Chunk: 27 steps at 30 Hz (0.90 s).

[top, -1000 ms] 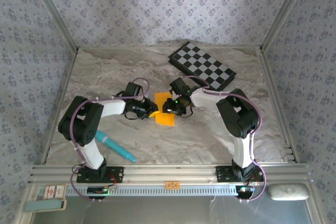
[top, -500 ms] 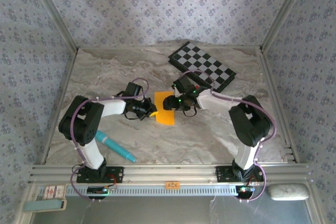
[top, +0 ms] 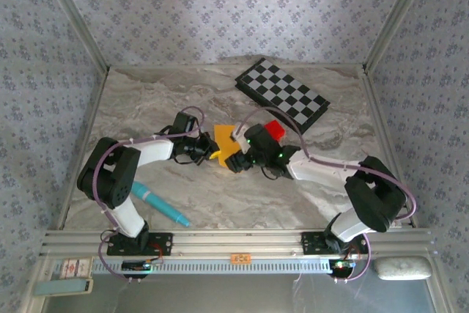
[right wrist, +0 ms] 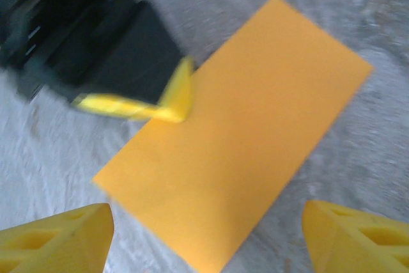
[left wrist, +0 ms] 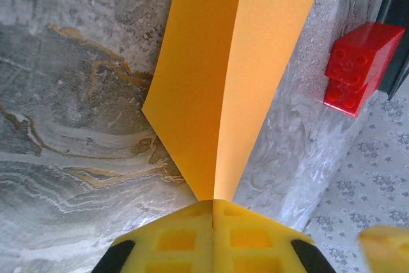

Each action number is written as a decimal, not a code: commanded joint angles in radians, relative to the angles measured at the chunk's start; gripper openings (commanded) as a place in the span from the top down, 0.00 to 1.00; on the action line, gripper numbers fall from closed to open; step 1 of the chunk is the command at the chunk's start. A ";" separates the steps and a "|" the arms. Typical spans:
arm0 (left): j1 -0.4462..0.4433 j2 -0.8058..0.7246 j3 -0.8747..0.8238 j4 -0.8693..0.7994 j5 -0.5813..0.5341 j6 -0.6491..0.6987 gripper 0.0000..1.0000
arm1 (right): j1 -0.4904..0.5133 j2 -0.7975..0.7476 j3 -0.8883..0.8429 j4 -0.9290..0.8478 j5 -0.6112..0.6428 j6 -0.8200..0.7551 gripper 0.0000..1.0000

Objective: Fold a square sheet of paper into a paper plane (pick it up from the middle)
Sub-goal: Third fold the triangle at the center of the table.

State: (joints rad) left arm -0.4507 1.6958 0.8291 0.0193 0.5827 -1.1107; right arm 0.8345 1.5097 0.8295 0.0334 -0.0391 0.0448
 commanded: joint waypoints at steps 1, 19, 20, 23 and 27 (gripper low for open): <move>0.006 -0.028 -0.006 0.018 0.008 -0.025 0.97 | 0.050 -0.013 -0.020 0.081 0.018 -0.203 0.22; 0.006 -0.034 -0.008 0.010 0.017 -0.025 0.97 | 0.094 0.186 -0.006 0.210 0.158 -0.288 0.35; 0.006 -0.033 -0.008 0.010 0.017 -0.025 0.97 | 0.091 0.182 -0.007 0.215 0.160 -0.285 0.37; 0.006 -0.034 -0.012 0.010 0.017 -0.025 0.97 | 0.090 0.161 -0.021 0.239 0.157 -0.284 0.50; 0.007 -0.034 -0.014 0.010 0.016 -0.024 0.97 | 0.087 0.136 -0.049 0.270 0.155 -0.279 0.58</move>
State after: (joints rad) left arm -0.4507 1.6947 0.8276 0.0269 0.5835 -1.1282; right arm 0.9272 1.6836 0.8021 0.2611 0.0982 -0.2329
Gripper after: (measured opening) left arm 0.041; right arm 0.431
